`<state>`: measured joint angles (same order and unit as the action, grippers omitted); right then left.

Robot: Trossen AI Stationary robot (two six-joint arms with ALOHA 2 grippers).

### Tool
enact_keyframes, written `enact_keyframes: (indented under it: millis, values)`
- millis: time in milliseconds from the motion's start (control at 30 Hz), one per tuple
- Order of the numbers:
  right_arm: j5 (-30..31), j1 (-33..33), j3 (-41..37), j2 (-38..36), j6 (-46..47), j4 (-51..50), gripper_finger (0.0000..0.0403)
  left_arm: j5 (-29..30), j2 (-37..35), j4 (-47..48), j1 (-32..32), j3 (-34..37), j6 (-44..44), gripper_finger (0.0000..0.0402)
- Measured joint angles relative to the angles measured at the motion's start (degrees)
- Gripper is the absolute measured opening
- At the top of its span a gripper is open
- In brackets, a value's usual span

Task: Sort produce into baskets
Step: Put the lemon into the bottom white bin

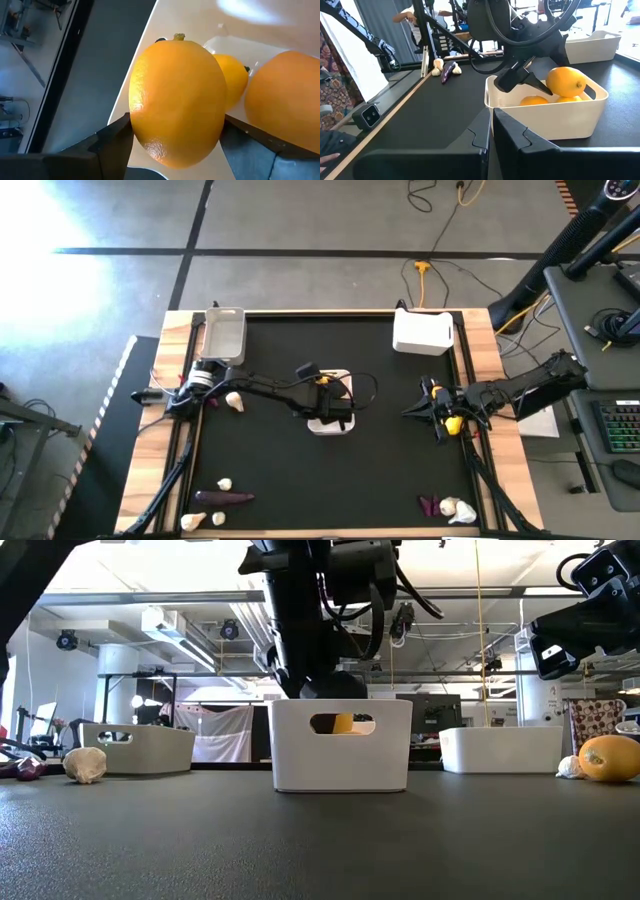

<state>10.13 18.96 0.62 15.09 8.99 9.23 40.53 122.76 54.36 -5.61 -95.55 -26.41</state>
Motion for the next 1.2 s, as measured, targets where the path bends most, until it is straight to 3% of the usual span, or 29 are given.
enact_keyframes:
  millis: [300, 533, 700, 833, 967, 1200]
  values:
    - [-0.01, 0.01, 0.0, 0.0, 0.0, 0.0, 0.0013, -2.82, 0.0, 2.59, -0.02, -1.48, 1.19, 0.0261]
    - [0.0, 0.0, 0.0, 0.0, 0.0, 0.02, 0.0013, -11.4, 0.0, 13.94, -0.64, -8.77, -4.47, 0.026]
    - [0.0, 0.01, 0.0, 0.0, 0.0, 0.0, 0.0013, -13.11, 0.0, 25.36, -2.88, -15.53, -4.02, 0.026]
    - [0.0, 0.01, 0.0, 0.0, 0.0, 0.01, 0.0013, -11.32, -0.15, 36.37, -5.74, -20.03, -5.51, 0.026]
    - [-0.01, 0.0, 0.0, 0.02, 0.0, 0.02, 0.0013, -9.43, -2.67, 34.09, -9.16, -19.33, -6.96, 0.026]
    - [0.0, 0.02, 0.0, 0.07, 0.0, 0.02, 0.0013, 2.67, -2.59, 35.57, -14.35, -13.98, -7.89, 0.026]
